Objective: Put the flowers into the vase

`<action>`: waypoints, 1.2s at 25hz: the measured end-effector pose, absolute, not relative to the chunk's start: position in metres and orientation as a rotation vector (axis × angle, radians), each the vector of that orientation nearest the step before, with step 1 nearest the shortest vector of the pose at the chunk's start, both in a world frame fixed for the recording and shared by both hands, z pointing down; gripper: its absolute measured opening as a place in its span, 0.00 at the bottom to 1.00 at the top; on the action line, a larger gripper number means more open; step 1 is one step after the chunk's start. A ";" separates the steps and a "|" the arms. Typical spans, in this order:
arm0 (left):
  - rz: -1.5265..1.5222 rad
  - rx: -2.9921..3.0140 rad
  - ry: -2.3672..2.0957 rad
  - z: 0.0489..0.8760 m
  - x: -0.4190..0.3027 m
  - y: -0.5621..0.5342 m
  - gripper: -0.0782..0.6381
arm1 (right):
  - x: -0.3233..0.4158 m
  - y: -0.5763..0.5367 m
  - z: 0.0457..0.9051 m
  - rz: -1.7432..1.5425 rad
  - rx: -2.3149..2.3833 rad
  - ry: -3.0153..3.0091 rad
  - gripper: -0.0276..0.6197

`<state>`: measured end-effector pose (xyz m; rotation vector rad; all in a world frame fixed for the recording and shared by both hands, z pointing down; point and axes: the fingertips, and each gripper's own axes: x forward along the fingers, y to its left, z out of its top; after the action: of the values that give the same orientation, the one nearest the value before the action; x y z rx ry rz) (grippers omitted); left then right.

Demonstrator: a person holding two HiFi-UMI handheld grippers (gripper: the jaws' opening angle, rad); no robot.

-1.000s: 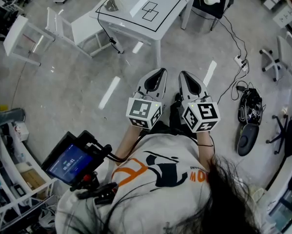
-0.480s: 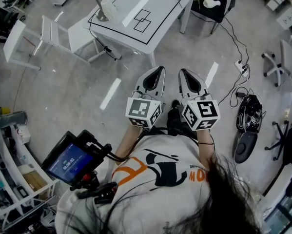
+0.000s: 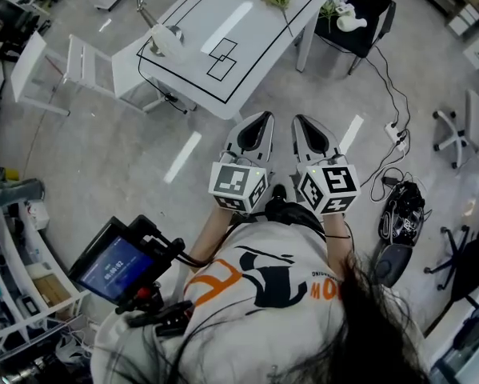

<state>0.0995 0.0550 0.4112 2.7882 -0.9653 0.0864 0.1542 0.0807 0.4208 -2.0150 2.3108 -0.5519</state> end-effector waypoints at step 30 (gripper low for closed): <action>0.087 2.796 -0.945 0.427 0.179 -0.096 0.12 | 0.228 -0.058 0.444 -0.612 -1.997 2.311 0.06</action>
<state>0.1786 -0.0960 0.4271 2.7961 -0.9451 0.0869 0.2283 -0.0583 0.4444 -1.9968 2.3109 -0.6121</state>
